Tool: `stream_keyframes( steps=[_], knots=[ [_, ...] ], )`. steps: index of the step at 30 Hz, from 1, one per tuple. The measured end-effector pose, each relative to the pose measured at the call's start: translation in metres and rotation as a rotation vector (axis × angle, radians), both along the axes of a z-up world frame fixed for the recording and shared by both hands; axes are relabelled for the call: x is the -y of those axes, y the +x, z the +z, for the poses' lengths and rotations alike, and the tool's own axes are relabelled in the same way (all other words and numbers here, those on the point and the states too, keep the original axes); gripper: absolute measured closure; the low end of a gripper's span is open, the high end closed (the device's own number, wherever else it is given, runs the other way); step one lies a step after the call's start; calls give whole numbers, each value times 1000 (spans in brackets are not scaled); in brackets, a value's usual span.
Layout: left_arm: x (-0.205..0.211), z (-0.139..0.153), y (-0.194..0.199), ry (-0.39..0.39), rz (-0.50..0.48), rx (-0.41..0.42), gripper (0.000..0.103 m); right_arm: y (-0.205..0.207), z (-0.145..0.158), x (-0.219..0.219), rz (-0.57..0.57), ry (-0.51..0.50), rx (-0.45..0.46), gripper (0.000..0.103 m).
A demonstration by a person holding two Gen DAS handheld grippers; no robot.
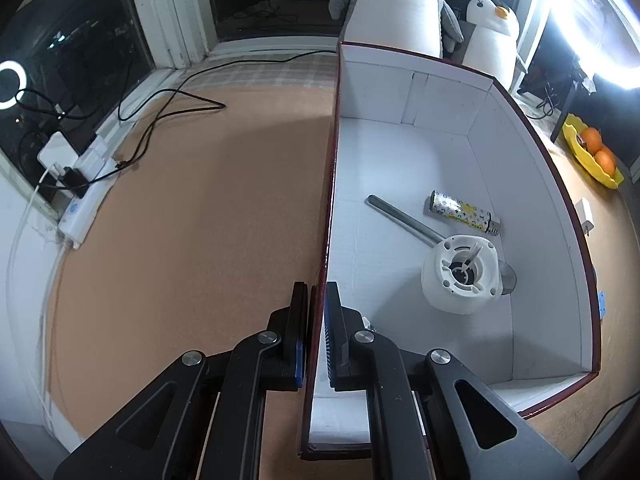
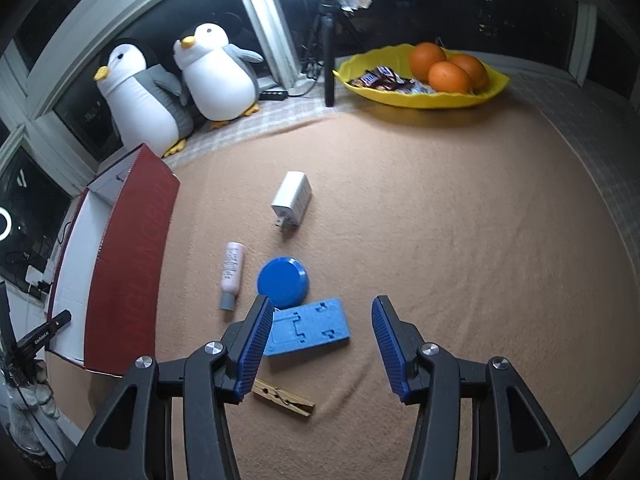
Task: Organize rigid objects
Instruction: 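Move the right tool to the wooden clothespin and grasp it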
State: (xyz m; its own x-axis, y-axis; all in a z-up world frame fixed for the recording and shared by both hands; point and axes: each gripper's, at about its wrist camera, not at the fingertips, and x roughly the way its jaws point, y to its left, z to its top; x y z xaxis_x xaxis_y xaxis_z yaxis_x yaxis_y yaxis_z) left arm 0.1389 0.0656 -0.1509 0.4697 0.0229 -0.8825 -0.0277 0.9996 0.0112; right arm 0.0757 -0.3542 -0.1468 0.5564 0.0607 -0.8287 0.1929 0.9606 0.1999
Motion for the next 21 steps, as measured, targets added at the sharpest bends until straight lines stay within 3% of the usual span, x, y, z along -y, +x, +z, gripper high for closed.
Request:
stream_keyframes(
  steps=[8, 13, 16, 21],
  knots=[
    [0, -1, 3, 13, -24, -9, 96, -8, -23, -4, -14, 45, -49, 55],
    [0, -2, 4, 15, -34, -11, 96, -8, -42, 1, -57, 228, -92, 55],
    [0, -2, 4, 12, -38, -12, 96, -8, -52, 4, -91, 272, -112, 57],
    [0, -3, 5, 8, -43, -14, 96, -12, -59, -3, -56, 244, -137, 59]
  ],
)
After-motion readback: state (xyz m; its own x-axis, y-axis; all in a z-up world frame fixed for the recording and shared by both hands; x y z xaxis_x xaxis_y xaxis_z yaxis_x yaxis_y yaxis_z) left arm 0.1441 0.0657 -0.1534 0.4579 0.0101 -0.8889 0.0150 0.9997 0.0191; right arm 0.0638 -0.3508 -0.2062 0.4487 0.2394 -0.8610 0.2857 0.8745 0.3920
